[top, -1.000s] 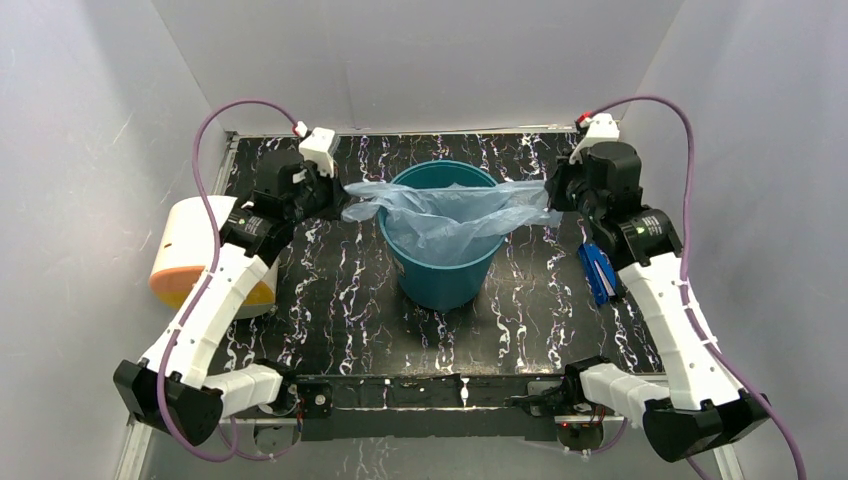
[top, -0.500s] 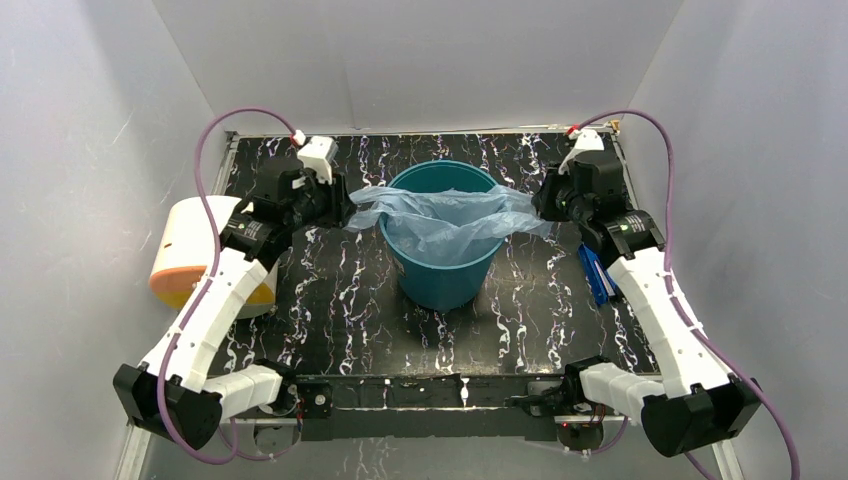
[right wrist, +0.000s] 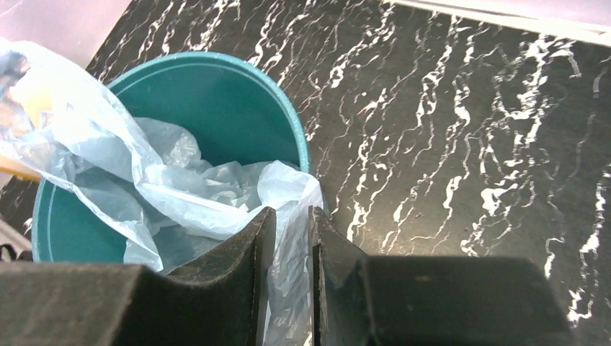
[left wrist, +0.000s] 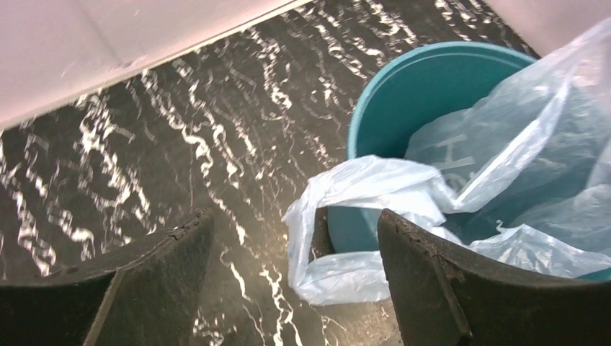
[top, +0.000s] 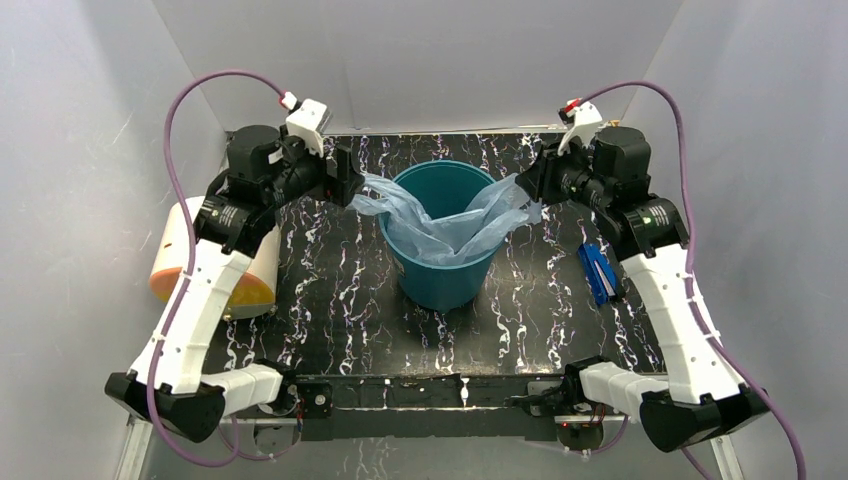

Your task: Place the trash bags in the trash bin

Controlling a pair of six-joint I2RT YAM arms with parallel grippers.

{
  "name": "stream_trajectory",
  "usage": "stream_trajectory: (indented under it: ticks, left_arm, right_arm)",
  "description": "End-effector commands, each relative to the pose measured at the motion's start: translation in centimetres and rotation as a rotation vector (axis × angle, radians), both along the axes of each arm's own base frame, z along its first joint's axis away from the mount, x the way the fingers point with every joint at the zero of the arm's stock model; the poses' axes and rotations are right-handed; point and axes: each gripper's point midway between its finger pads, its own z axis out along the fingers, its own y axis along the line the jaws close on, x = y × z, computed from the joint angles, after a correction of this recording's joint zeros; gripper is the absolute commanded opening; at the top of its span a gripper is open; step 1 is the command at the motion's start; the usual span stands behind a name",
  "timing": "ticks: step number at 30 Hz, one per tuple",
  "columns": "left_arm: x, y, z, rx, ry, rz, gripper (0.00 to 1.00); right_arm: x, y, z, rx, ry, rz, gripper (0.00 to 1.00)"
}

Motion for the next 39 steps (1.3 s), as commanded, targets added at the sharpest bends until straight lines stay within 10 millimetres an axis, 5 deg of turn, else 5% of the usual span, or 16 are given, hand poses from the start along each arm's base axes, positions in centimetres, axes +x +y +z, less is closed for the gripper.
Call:
stream_trajectory:
  ticks: [1, 10, 22, 27, 34, 39]
  left_arm:
    - [-0.5, -3.3, 1.0, 0.028, -0.028, -0.27, 0.81]
    - [0.1, -6.8, 1.3, 0.086, 0.014, -0.579, 0.82]
    - [-2.2, -7.9, -3.7, 0.191, 0.24, -0.77, 0.71]
    - [-1.7, -7.6, -3.7, 0.212, 0.228, -0.729, 0.44]
    - [1.7, -5.7, -2.0, 0.216, 0.076, -0.431, 0.03]
    - [3.4, -2.9, -1.3, 0.179, 0.006, -0.185, 0.0]
  right_arm:
    - [-0.9, 1.3, 0.1, -0.011, 0.019, 0.115, 0.3]
    - [-1.6, 0.8, -0.3, -0.033, 0.015, 0.112, 0.24]
    - [-1.3, 1.2, 0.0, -0.011, 0.012, 0.118, 0.23]
    - [-1.0, 1.2, -0.4, -0.01, 0.02, 0.117, 0.23]
    - [0.3, -0.5, -0.1, -0.035, -0.023, -0.008, 0.18]
    - [2.1, -3.9, -0.2, -0.064, -0.054, -0.238, 0.11]
